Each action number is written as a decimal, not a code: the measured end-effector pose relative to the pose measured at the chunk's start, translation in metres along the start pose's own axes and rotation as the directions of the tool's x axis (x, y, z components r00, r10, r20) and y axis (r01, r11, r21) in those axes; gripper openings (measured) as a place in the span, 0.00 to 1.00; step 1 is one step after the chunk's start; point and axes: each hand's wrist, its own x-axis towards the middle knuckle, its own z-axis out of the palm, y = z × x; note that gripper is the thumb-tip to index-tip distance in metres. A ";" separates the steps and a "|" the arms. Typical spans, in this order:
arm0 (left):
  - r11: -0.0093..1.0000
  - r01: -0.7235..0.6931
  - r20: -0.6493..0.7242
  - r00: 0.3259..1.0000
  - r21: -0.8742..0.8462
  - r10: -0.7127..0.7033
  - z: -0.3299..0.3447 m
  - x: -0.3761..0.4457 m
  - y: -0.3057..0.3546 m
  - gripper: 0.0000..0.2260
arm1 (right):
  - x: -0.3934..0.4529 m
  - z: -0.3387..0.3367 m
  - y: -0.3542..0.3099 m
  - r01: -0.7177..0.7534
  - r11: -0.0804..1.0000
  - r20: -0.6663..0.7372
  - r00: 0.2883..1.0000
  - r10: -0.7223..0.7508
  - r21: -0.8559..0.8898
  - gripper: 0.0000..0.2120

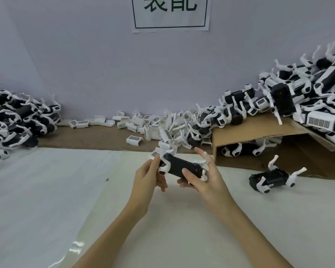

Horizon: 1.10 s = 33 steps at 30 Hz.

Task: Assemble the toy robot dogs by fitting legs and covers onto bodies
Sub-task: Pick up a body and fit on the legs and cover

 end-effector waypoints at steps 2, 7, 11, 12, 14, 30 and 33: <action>0.998 -0.031 0.062 0.998 -0.051 0.034 0.002 -0.003 0.003 0.15 | -0.002 0.001 -0.002 -0.058 0.998 -0.021 0.998 0.058 0.020 0.20; 0.985 -0.135 0.241 0.965 0.103 0.107 -0.002 -0.006 0.014 0.23 | -0.001 0.002 -0.007 -0.211 0.956 0.025 0.977 0.210 0.206 0.21; 0.988 -0.115 0.120 0.988 0.107 0.102 -0.005 -0.004 0.017 0.17 | -0.003 -0.005 -0.012 -0.227 0.959 0.194 0.962 0.193 0.170 0.24; 0.993 -0.099 0.110 0.990 0.070 0.091 -0.003 -0.004 0.018 0.16 | -0.004 -0.004 -0.011 -0.221 0.969 0.194 0.961 0.197 0.109 0.25; 0.996 -0.078 0.079 0.994 0.035 0.075 -0.001 -0.005 0.017 0.18 | -0.007 0.002 -0.008 -0.227 0.974 0.144 0.963 0.228 -0.026 0.28; 0.979 -0.038 0.218 0.972 -0.199 0.082 -0.005 -0.008 0.026 0.26 | -0.009 -0.004 -0.012 -0.523 0.721 0.445 0.834 0.326 0.454 0.36; 0.918 0.040 0.369 0.922 -0.395 0.119 -0.012 -0.005 0.031 0.25 | -0.008 -0.011 -0.019 -0.645 0.552 0.622 0.736 0.266 0.528 0.47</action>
